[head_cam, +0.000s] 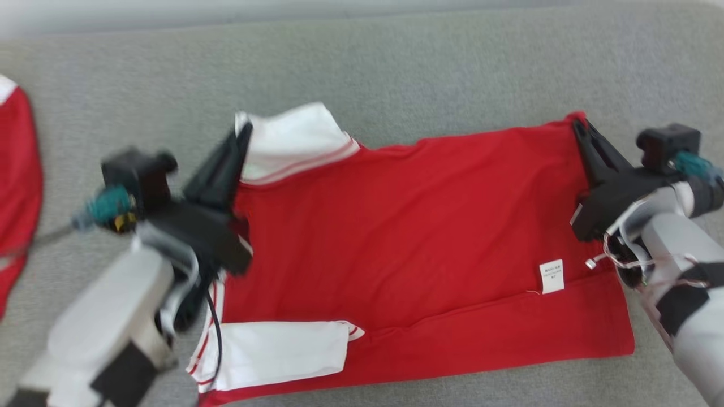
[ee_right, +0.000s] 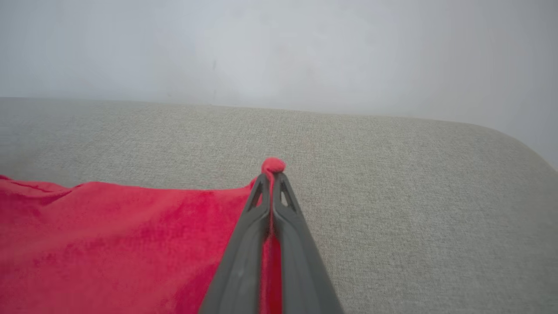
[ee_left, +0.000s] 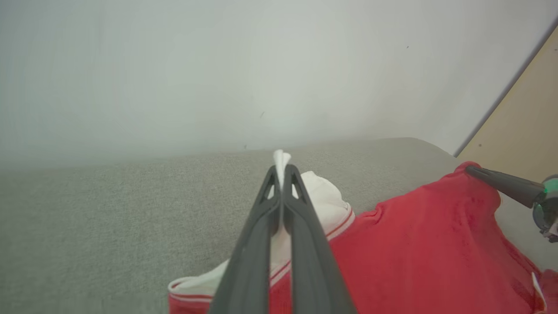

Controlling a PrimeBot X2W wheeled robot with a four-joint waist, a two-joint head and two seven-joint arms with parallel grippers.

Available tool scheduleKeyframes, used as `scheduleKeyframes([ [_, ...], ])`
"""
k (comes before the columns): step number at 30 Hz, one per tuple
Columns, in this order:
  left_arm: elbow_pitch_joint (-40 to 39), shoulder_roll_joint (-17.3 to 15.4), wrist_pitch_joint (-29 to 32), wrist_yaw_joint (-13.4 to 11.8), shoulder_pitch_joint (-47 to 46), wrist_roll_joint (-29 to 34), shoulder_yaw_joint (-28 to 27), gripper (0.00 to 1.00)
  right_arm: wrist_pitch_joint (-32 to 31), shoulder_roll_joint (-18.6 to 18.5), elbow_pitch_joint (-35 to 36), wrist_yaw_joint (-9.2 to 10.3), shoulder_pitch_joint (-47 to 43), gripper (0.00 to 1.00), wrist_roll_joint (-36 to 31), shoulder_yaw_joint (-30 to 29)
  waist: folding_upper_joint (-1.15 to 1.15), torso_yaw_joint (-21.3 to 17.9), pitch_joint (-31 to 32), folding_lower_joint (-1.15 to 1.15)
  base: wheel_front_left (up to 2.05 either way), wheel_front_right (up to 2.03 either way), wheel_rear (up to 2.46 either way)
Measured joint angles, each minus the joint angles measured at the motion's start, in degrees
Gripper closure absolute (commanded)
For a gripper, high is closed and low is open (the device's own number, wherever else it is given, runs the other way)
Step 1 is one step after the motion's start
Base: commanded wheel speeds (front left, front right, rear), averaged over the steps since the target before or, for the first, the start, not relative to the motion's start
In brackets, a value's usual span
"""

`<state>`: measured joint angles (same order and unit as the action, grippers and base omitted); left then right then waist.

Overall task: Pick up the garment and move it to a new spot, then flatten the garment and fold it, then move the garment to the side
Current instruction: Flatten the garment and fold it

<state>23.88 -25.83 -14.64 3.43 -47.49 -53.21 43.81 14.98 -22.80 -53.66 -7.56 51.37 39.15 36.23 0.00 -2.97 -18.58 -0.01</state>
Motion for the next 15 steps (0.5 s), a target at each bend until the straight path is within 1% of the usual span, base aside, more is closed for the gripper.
scheduleKeyframes([
  [4,-7.17,-0.65,-0.25,-3.11,7.42,0.31,-1.75,1.00,0.00,-1.53,5.24,0.00,-5.44,1.00,-1.21,-3.74,0.00,0.83,1.80,0.00,0.00,0.00,0.00],
  [8,-13.04,-1.27,-0.40,-6.06,14.49,2.03,-4.55,1.00,0.01,-2.25,8.83,0.00,-10.69,1.00,-2.86,-7.43,0.00,1.27,3.36,-0.01,0.00,0.00,0.00],
  [12,-16.58,-0.86,-0.40,-7.25,20.98,3.30,-6.89,1.00,0.01,-2.55,12.23,0.00,-15.01,1.00,-3.96,-11.01,0.00,1.59,4.61,0.00,0.00,0.00,0.00],
  [15,-18.12,-0.40,-0.40,-7.45,24.48,3.94,-8.72,1.00,0.01,-2.54,14.21,0.00,-17.78,1.00,-4.50,-13.30,0.00,1.72,5.36,0.00,0.00,0.00,0.00],
])
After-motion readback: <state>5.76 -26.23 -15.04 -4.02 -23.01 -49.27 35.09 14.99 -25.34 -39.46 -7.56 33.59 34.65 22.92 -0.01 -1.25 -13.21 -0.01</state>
